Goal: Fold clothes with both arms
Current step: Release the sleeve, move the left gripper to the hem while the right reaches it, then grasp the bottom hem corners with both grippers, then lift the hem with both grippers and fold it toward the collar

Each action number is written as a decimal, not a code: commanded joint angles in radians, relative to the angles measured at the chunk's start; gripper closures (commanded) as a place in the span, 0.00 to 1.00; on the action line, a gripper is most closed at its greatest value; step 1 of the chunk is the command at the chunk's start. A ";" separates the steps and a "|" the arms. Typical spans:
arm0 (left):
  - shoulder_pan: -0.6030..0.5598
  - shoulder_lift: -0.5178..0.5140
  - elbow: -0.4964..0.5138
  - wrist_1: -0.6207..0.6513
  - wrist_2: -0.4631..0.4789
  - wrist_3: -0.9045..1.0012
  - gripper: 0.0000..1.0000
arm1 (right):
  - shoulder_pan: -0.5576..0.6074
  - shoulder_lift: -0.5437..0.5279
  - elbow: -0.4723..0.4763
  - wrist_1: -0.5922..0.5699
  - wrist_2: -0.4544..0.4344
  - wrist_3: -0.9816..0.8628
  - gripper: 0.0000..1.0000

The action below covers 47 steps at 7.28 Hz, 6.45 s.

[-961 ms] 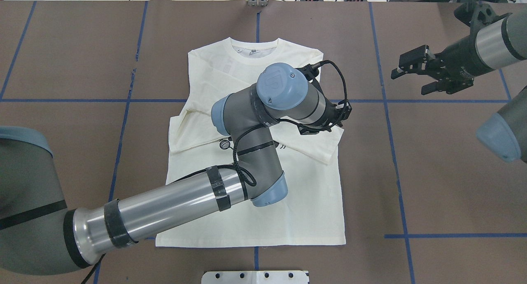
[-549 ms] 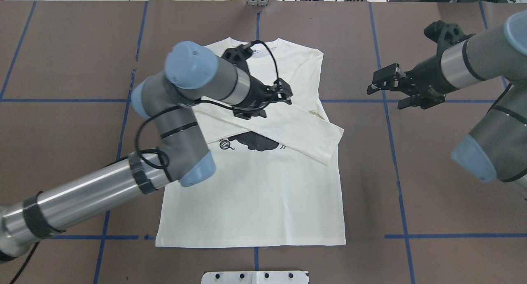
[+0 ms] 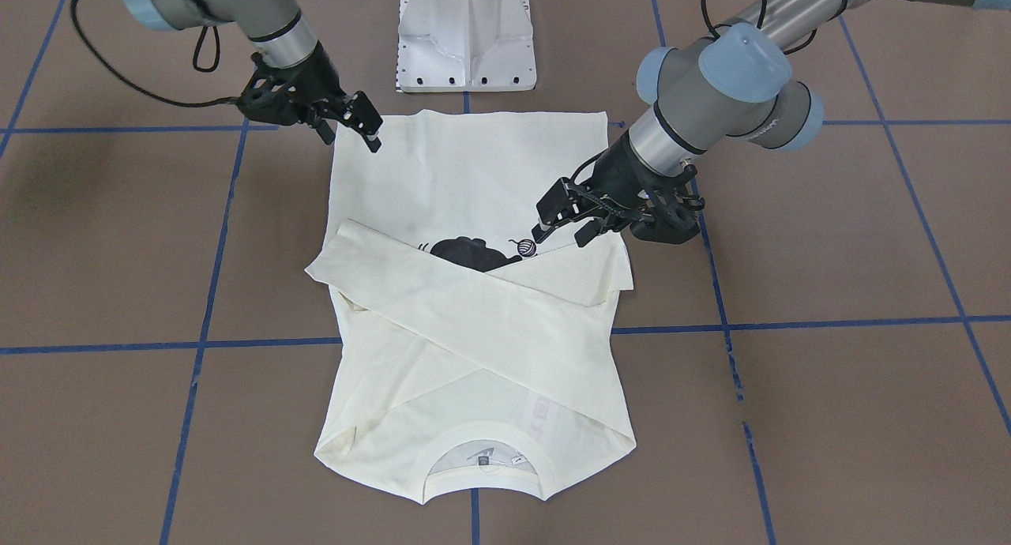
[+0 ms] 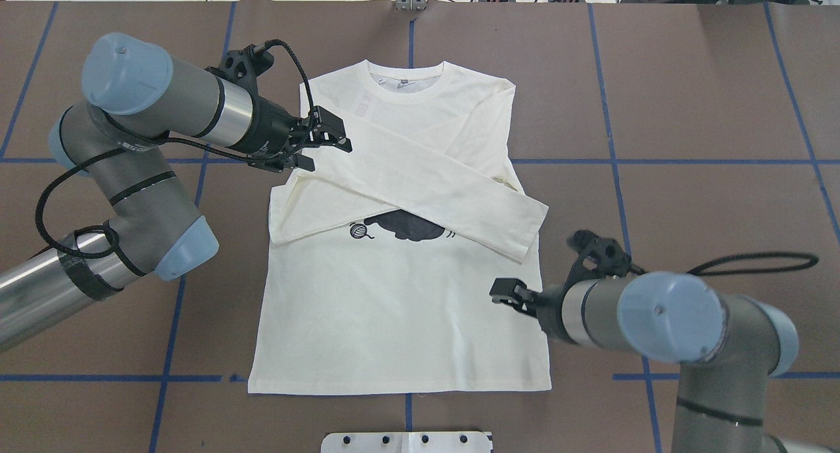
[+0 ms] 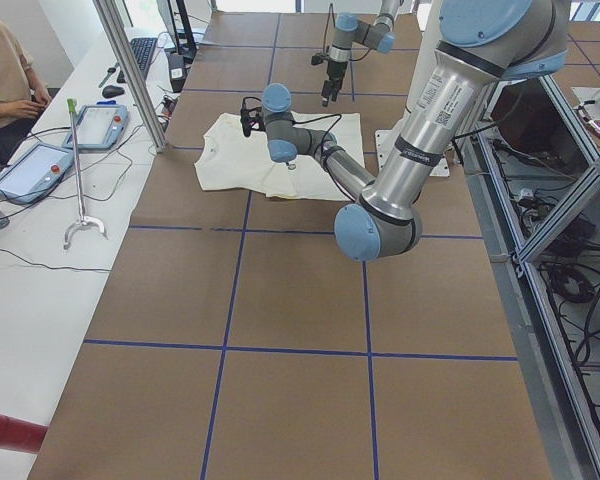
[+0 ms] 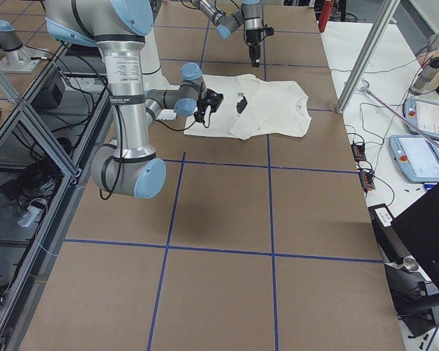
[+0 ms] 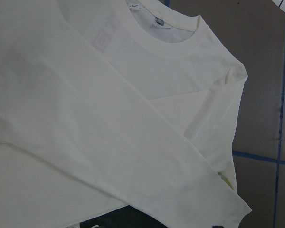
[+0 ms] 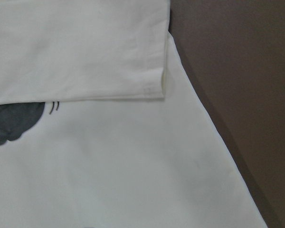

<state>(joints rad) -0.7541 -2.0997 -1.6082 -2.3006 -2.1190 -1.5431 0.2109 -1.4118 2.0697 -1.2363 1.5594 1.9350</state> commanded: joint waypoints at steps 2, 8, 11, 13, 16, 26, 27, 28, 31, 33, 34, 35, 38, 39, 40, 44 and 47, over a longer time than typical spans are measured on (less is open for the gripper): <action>0.002 0.027 -0.006 0.004 0.007 -0.006 0.16 | -0.215 -0.012 0.024 -0.210 -0.194 0.148 0.12; 0.006 0.032 -0.013 0.006 0.008 -0.009 0.14 | -0.226 -0.021 0.023 -0.301 -0.285 0.157 0.95; 0.108 0.149 -0.164 0.164 0.075 -0.084 0.14 | -0.234 -0.018 0.079 -0.299 -0.283 0.156 1.00; 0.328 0.312 -0.432 0.410 0.278 -0.223 0.15 | -0.231 -0.015 0.113 -0.299 -0.282 0.156 1.00; 0.524 0.463 -0.466 0.423 0.422 -0.435 0.17 | -0.234 -0.019 0.128 -0.299 -0.282 0.156 1.00; 0.613 0.448 -0.464 0.477 0.521 -0.493 1.00 | -0.234 -0.022 0.128 -0.301 -0.283 0.157 1.00; 0.613 0.445 -0.467 0.478 0.521 -0.496 1.00 | -0.234 -0.025 0.128 -0.301 -0.283 0.157 1.00; 0.613 0.442 -0.466 0.478 0.519 -0.496 1.00 | -0.234 -0.027 0.128 -0.301 -0.283 0.157 1.00; 0.602 0.458 -0.566 0.481 0.516 -0.494 1.00 | -0.235 -0.027 0.142 -0.301 -0.282 0.157 1.00; 0.602 0.471 -0.616 0.481 0.518 -0.494 1.00 | -0.242 -0.035 0.222 -0.346 -0.274 0.159 1.00; 0.610 0.501 -0.686 0.487 0.518 -0.494 1.00 | -0.266 -0.035 0.292 -0.420 -0.251 0.171 1.00; 0.614 0.513 -0.784 0.560 0.516 -0.496 1.00 | -0.287 -0.035 0.370 -0.477 -0.243 0.180 1.00; 0.592 0.500 -0.897 0.612 0.486 -0.485 1.00 | -0.219 -0.019 0.520 -0.609 -0.219 0.177 1.00; 0.532 0.482 -0.892 0.612 0.478 -0.413 1.00 | -0.170 0.025 0.509 -0.611 -0.203 0.170 1.00; 0.448 0.460 -0.871 0.613 0.472 -0.314 1.00 | -0.112 0.098 0.465 -0.612 -0.196 0.165 1.00; 0.181 0.193 -0.482 0.599 0.416 -0.079 1.00 | 0.236 0.243 0.125 -0.536 0.009 -0.226 1.00; 0.084 0.066 -0.278 0.560 0.421 0.018 1.00 | 0.402 0.313 -0.162 -0.296 0.133 -0.292 1.00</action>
<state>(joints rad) -0.6367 -1.9938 -1.9676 -1.7116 -1.7010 -1.5616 0.5548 -1.1507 2.0301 -1.6074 1.6559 1.6718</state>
